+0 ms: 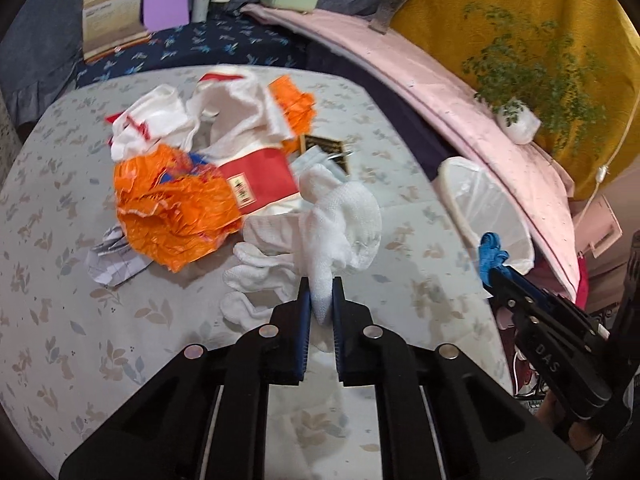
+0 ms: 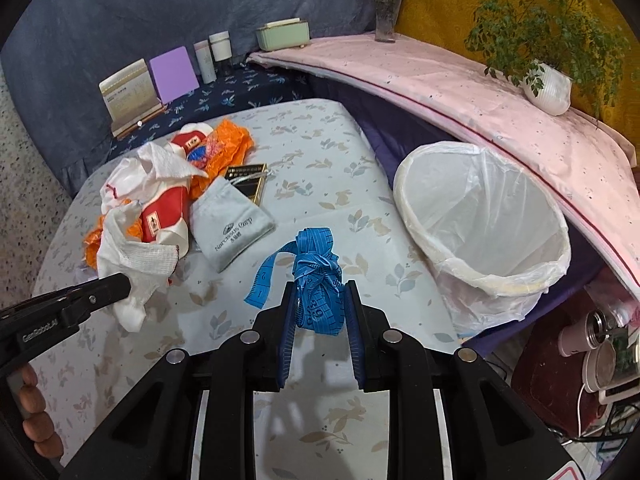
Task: Collect trash
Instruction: 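Carry both items over the wastebasket and open both grippers to drop them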
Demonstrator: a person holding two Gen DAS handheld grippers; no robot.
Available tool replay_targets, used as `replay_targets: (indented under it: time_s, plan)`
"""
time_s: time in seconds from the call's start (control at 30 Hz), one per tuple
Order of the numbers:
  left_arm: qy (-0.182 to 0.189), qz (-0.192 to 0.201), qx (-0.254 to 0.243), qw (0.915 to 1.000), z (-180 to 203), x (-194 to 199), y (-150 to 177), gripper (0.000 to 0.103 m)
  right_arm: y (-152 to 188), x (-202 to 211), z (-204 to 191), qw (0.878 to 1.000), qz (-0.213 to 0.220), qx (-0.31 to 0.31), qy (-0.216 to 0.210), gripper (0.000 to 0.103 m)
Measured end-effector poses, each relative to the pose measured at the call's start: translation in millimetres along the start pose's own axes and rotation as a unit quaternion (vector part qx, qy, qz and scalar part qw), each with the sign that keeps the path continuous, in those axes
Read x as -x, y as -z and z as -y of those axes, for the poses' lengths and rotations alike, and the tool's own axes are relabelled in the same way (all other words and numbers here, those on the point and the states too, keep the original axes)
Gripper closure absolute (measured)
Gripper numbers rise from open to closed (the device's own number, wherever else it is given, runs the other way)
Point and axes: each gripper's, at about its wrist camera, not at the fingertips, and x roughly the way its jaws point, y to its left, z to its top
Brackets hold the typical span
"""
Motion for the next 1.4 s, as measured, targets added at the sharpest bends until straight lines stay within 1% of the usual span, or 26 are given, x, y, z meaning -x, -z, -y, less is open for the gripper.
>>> replay_targets:
  time_s: [0.13,0.27,0.33,0.43,0.57,0.73,0.87,0.93,1.07,1.13,1.2,1.23,1.27,1.3,1.33,1.37,1.4]
  plan:
    - [0.029,0.008,-0.015,0.9994,23.8,7.4,-6.7,0.093,-4.7,17.3,14.7,1.000,0.019,-0.008,0.006,0.081]
    - [0.061,0.013,-0.025,0.9978,48.7,9.6,-14.0,0.093,-11.5,30.4,36.9,0.999,0.038,-0.020,0.023,0.081]
    - [0.071,0.013,-0.035,0.9967,62.9,7.3,-18.4,0.093,-14.9,33.9,49.7,0.998,0.044,-0.029,0.029,0.081]
    - [0.077,0.018,-0.062,0.9949,88.9,1.6,-24.4,0.093,-20.9,36.8,71.8,0.997,0.052,-0.044,0.039,0.081]
    - [0.091,0.013,-0.088,0.9919,121.3,-13.1,-33.5,0.093,-29.5,34.9,102.5,0.994,0.058,-0.063,0.061,0.081]
    - [0.111,0.010,-0.130,0.9853,166.0,-33.2,-47.3,0.093,-39.8,26.6,141.6,0.991,0.057,-0.096,0.073,0.081]
    - [0.130,0.006,-0.158,0.9789,197.0,-49.2,-56.4,0.093,-45.9,17.3,161.9,0.989,0.053,-0.106,0.091,0.081]
    - [0.132,0.004,-0.168,0.9769,209.7,-60.1,-61.1,0.093,-49.2,13.8,170.9,0.988,0.052,-0.112,0.097,0.081]
    - [0.135,-0.006,-0.179,0.9745,223.2,-79.9,-69.7,0.093,-57.1,8.7,186.7,0.986,0.053,-0.124,0.103,0.080]
    - [0.143,-0.010,-0.182,0.9729,228.2,-87.6,-74.1,0.092,-61.2,4.6,193.2,0.985,0.051,-0.129,0.102,0.080]
    - [0.145,-0.004,-0.182,0.9726,232.1,-90.9,-78.0,0.092,-65.5,1.3,195.8,0.985,0.051,-0.131,0.103,0.080]
    - [0.151,0.002,-0.185,0.9711,234.6,-91.4,-80.1,0.088,-68.2,0.5,196.2,0.985,0.053,-0.130,0.106,0.080]
    - [0.149,0.005,-0.188,0.9706,237.1,-92.1,-82.3,0.077,-70.8,0.4,195.8,0.984,0.056,-0.128,0.107,0.078]
    - [0.147,0.010,-0.189,0.9709,238.8,-92.6,-84.2,0.071,-73.8,0.2,195.8,0.984,0.059,-0.126,0.107,0.077]
    - [0.143,0.018,-0.187,0.9717,239.6,-92.0,-86.3,0.054,-77.5,0.4,195.1,0.984,0.062,-0.124,0.108,0.072]
    - [0.134,0.029,-0.181,0.9738,238.8,-90.4,-88.5,0.047,-81.0,1.1,195.4,0.983,0.066,-0.126,0.113,0.067]
    - [0.128,0.037,-0.176,0.9752,237.2,-89.3,-91.5,0.044,-84.4,3.0,196.5,0.982,0.072,-0.131,0.117,0.064]
